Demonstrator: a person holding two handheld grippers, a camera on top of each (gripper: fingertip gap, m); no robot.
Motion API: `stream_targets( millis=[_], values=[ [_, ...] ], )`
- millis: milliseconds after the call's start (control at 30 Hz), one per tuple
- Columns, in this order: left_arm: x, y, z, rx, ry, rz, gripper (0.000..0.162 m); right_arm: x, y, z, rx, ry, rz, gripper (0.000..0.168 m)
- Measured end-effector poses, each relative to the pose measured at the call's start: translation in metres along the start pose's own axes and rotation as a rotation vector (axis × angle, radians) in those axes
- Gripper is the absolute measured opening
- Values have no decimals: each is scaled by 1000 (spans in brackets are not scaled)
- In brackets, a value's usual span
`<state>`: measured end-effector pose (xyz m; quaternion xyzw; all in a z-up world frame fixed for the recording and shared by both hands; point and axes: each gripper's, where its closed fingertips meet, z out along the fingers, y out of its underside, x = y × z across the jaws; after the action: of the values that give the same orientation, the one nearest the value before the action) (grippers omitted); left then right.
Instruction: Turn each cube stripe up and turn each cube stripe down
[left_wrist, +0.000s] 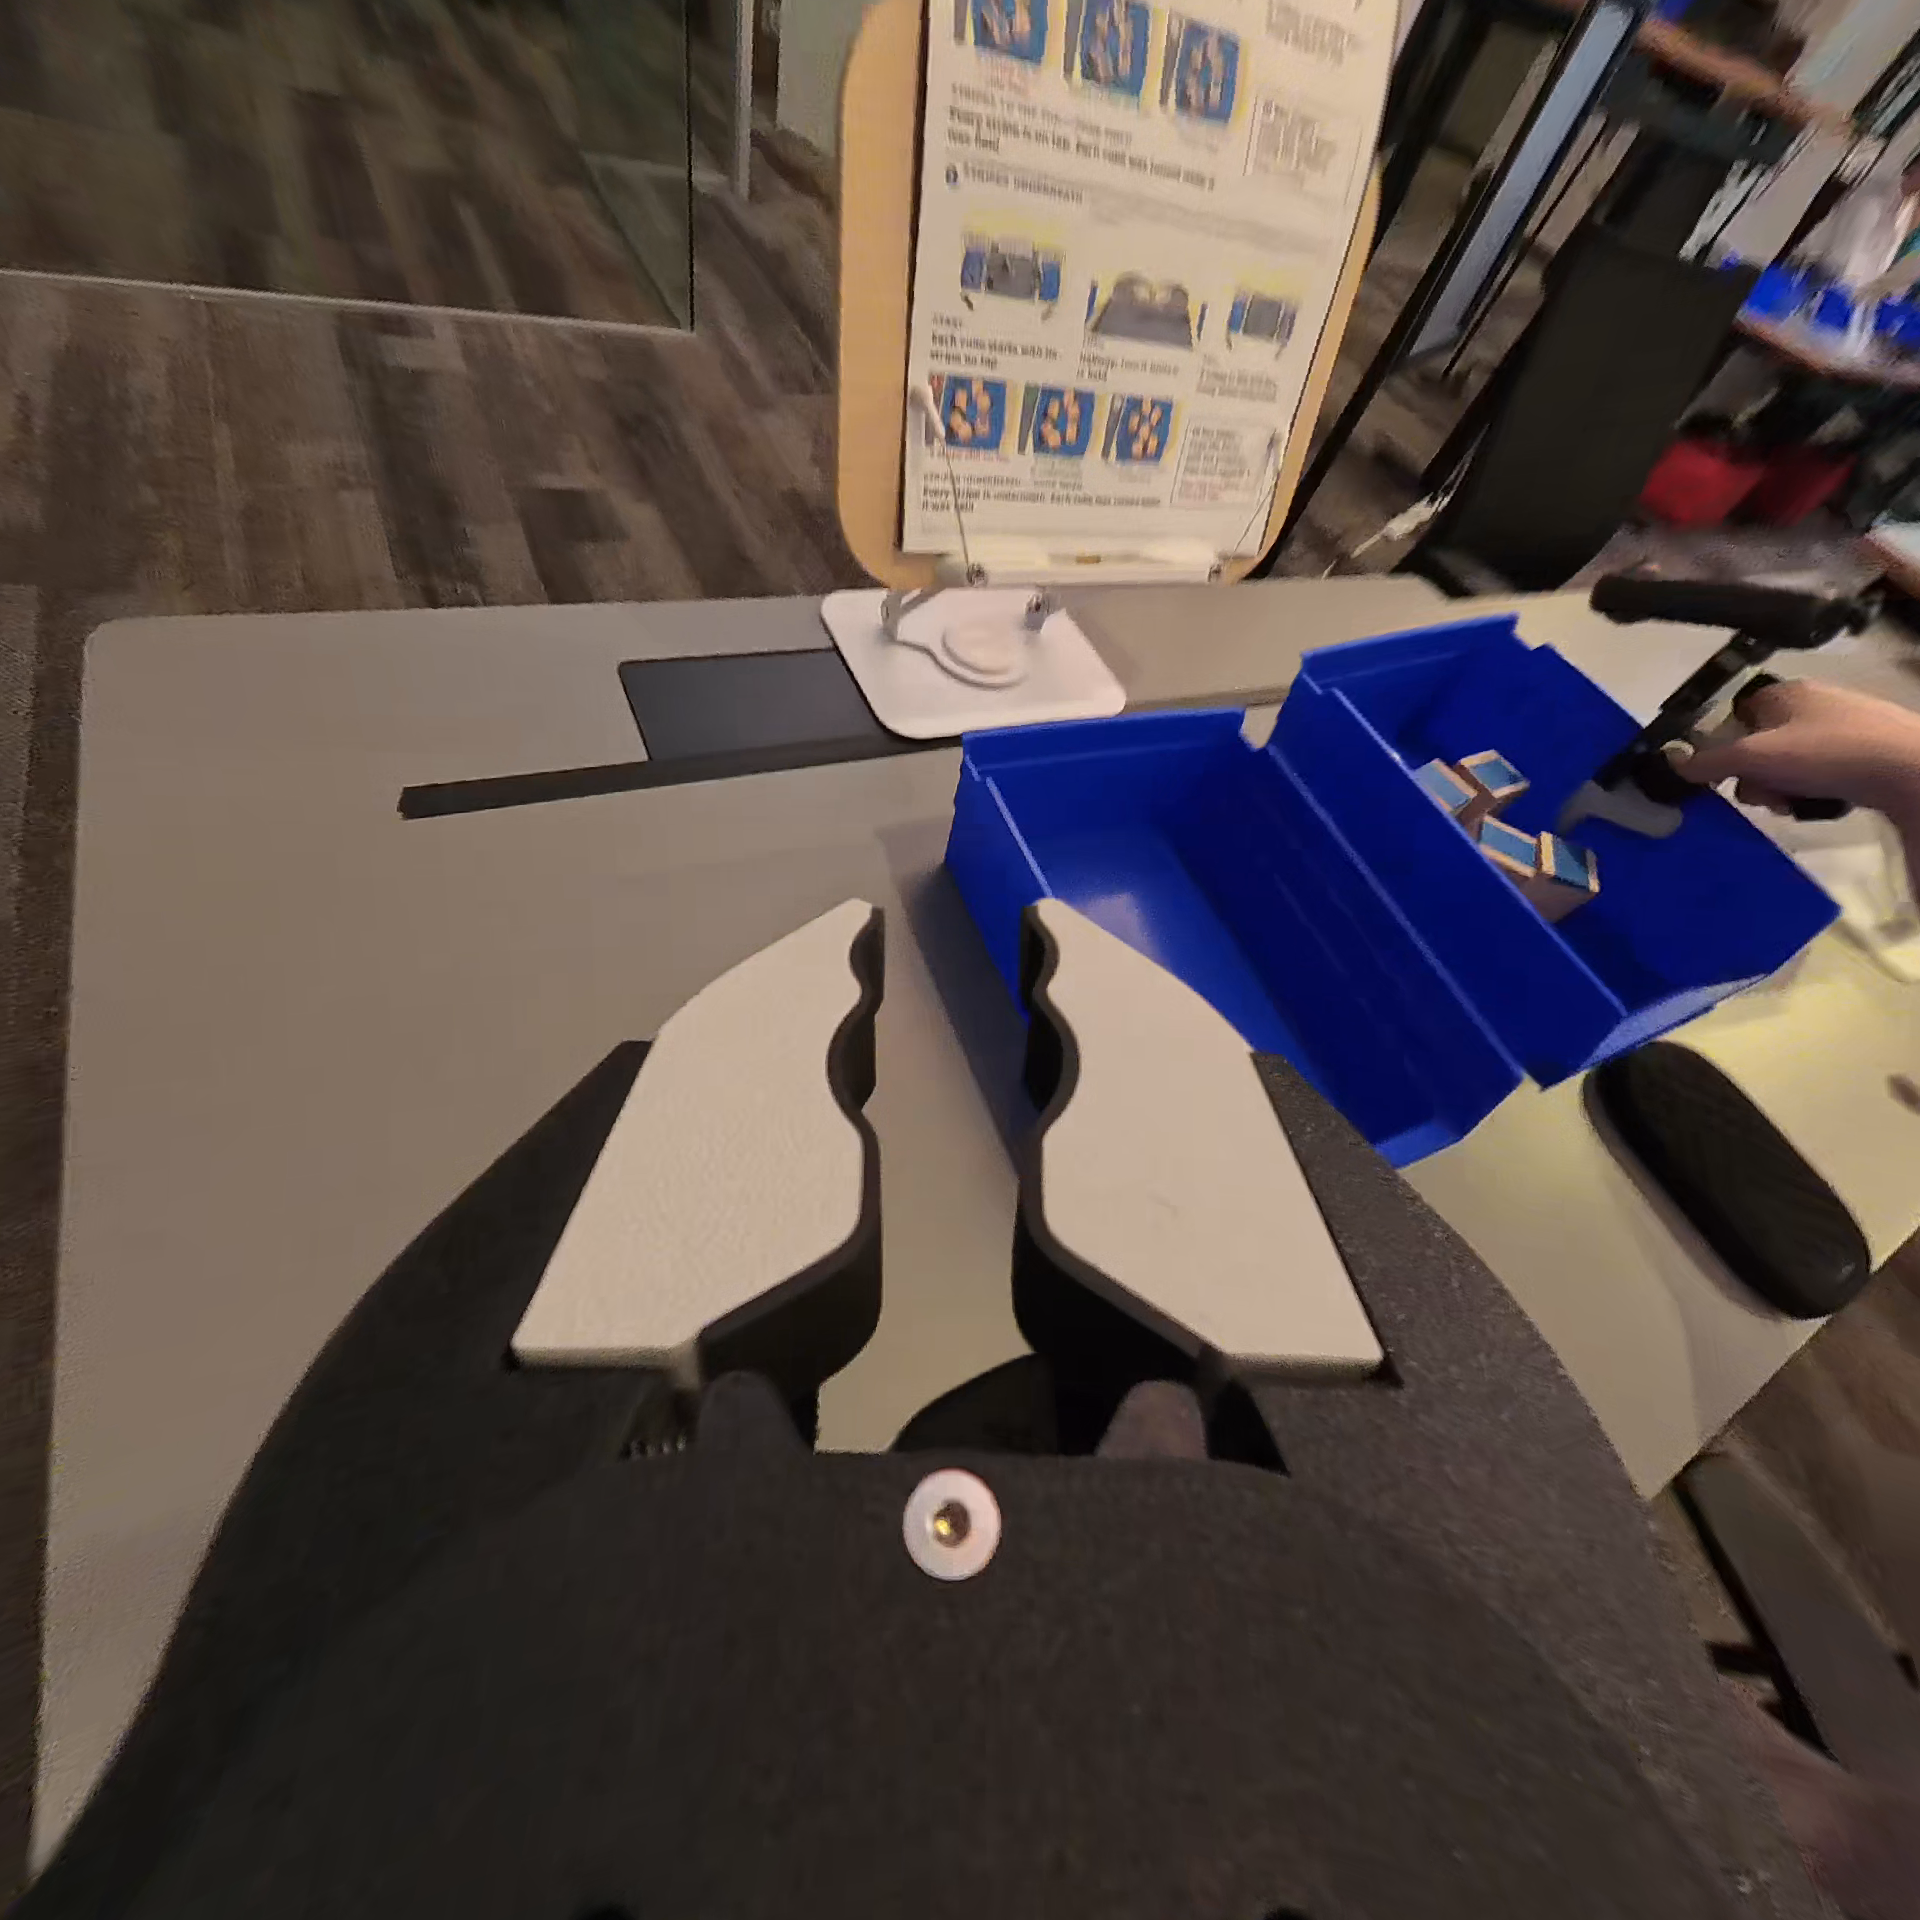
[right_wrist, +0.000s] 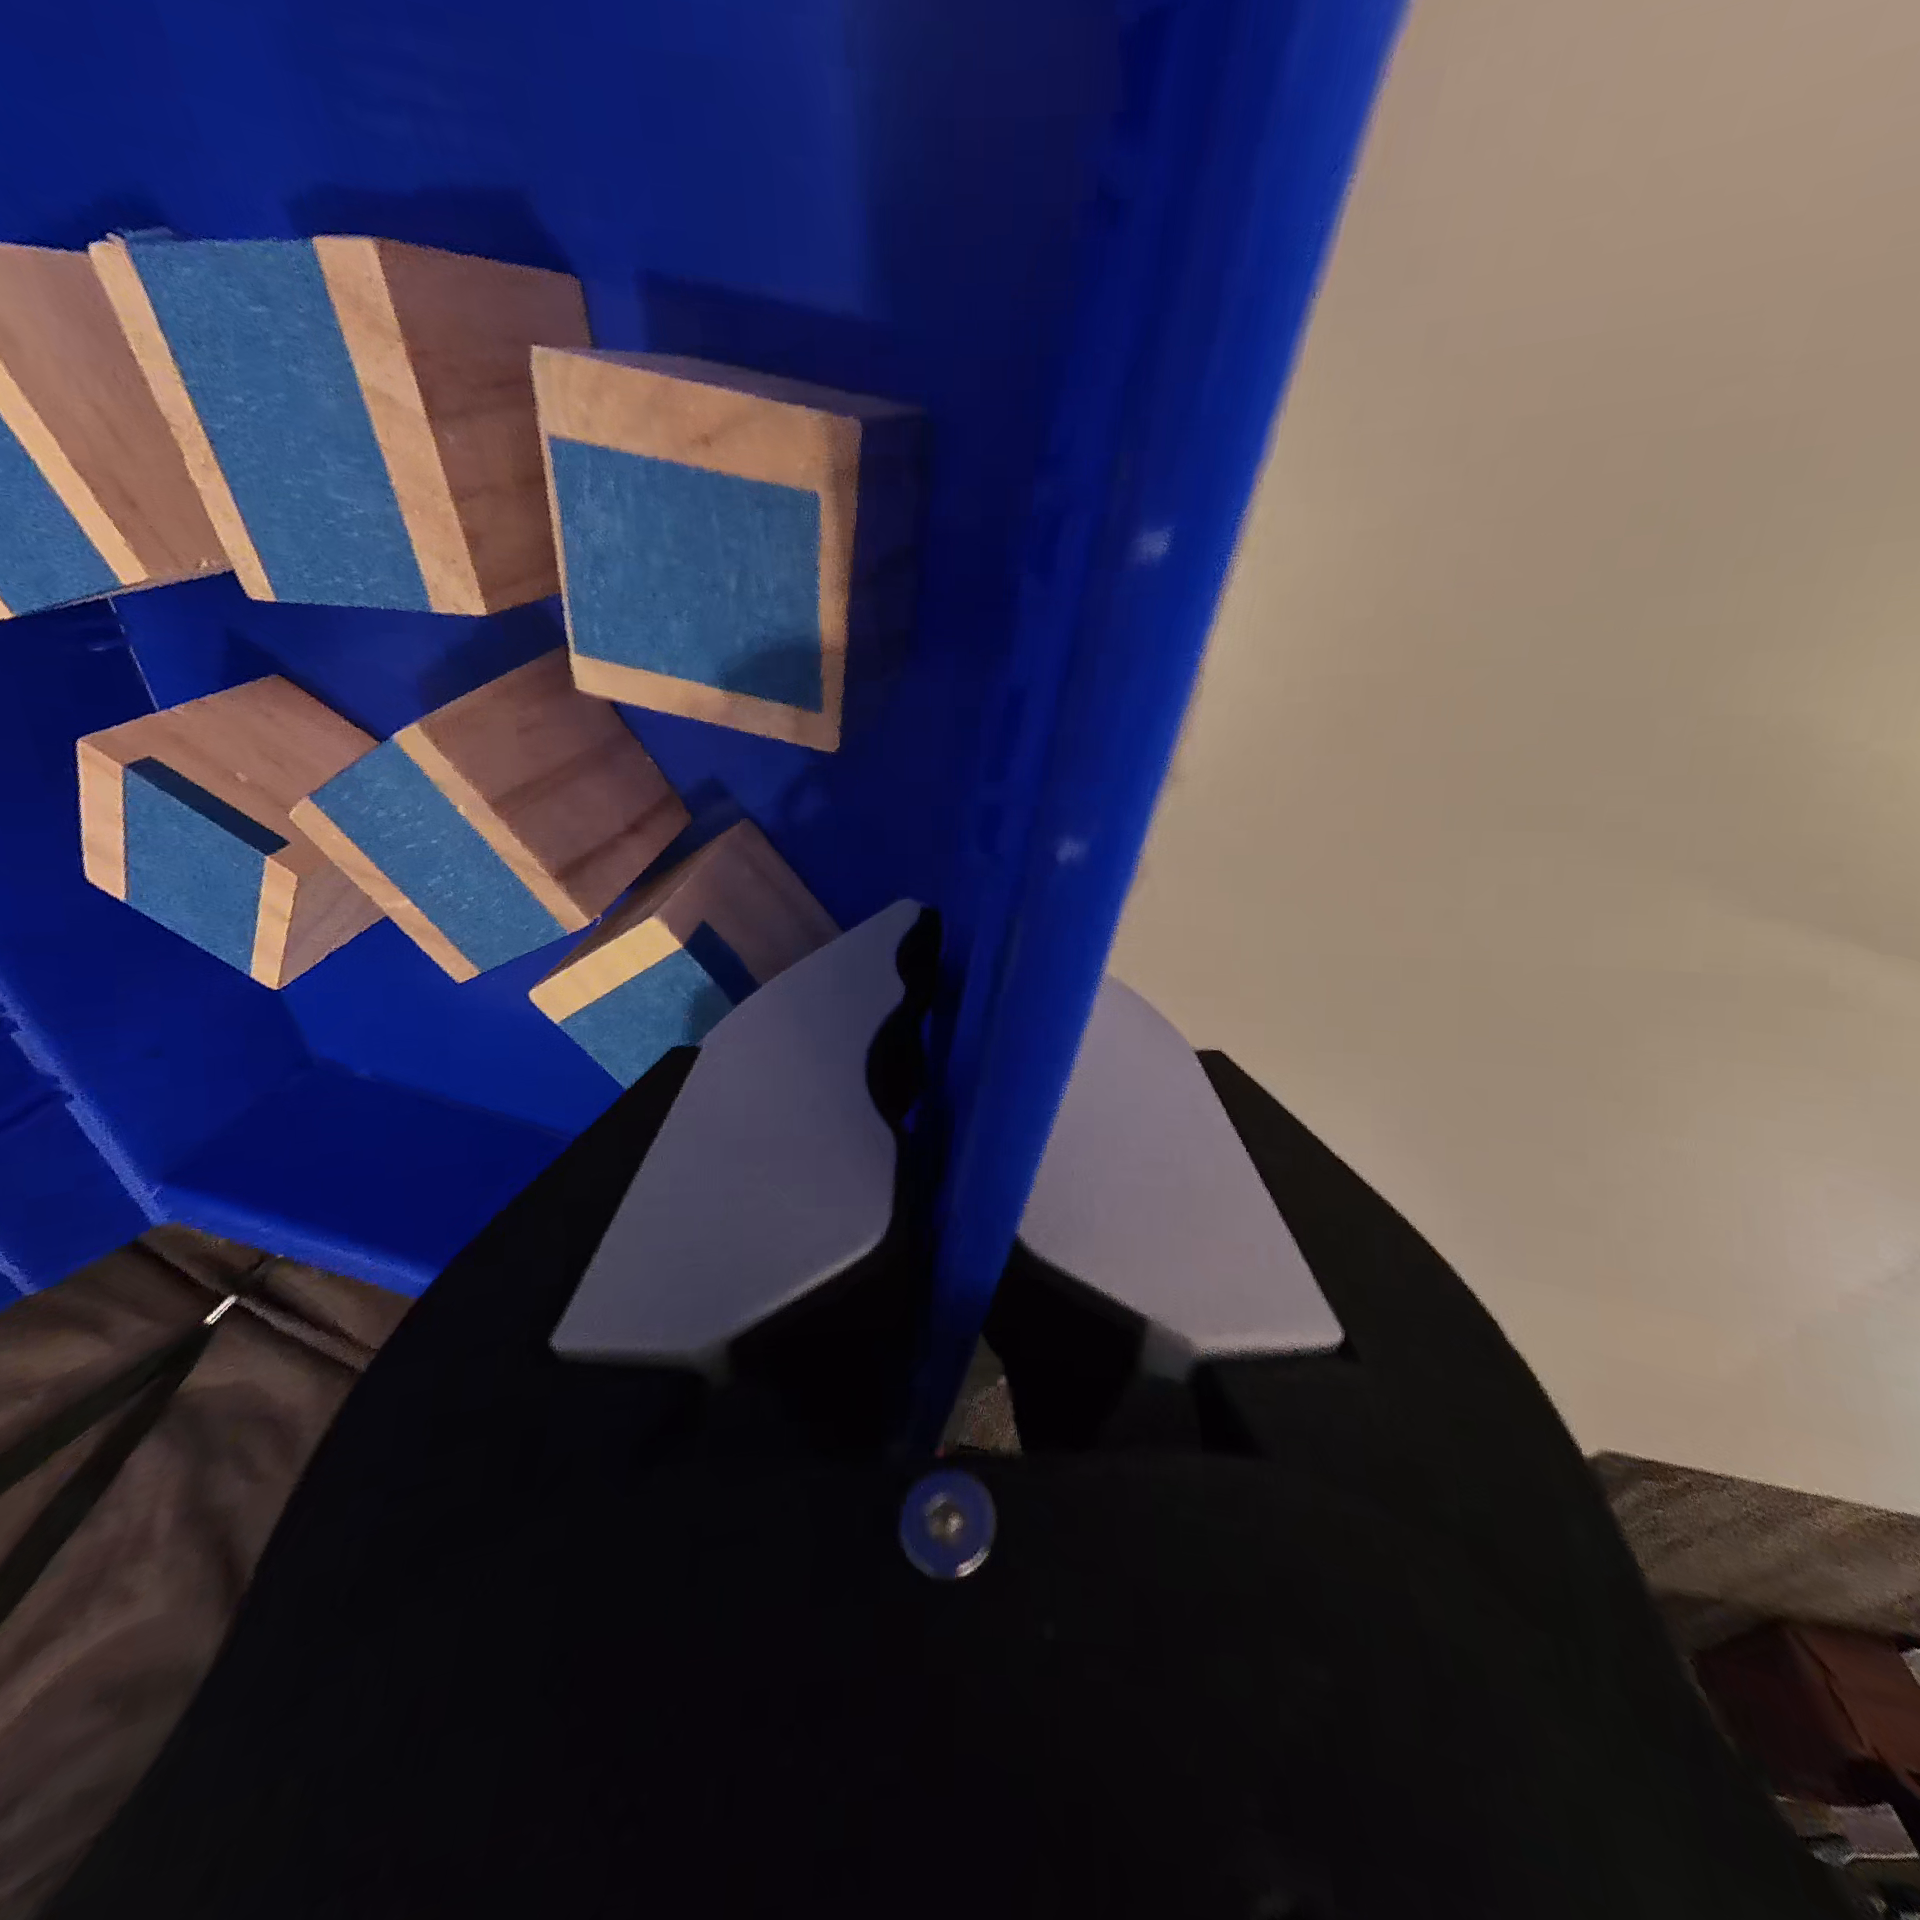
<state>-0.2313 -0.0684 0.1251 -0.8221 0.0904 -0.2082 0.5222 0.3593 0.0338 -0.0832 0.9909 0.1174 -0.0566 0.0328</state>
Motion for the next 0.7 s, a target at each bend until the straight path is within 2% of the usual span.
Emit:
stream_targets(
  millis=[167,300,433,600,700],
  values=[
    [-14,3,-11,29,8,-90,25,-21,-10,-62,49,15,-17,5],
    [-23,3,-12,27,-52,-108,25,-71,-34,-95,61,18,-88,5],
    [-26,3,-5,10,-71,-116,28,-155,-71,-99,55,-46,-211,5],
    [-22,5,-5,-3,-77,-99,30,-287,-117,-83,66,-106,-439,6],
    [-21,3,-10,14,-90,-92,30,-365,-133,-69,31,-134,-553,6]
  ],
)
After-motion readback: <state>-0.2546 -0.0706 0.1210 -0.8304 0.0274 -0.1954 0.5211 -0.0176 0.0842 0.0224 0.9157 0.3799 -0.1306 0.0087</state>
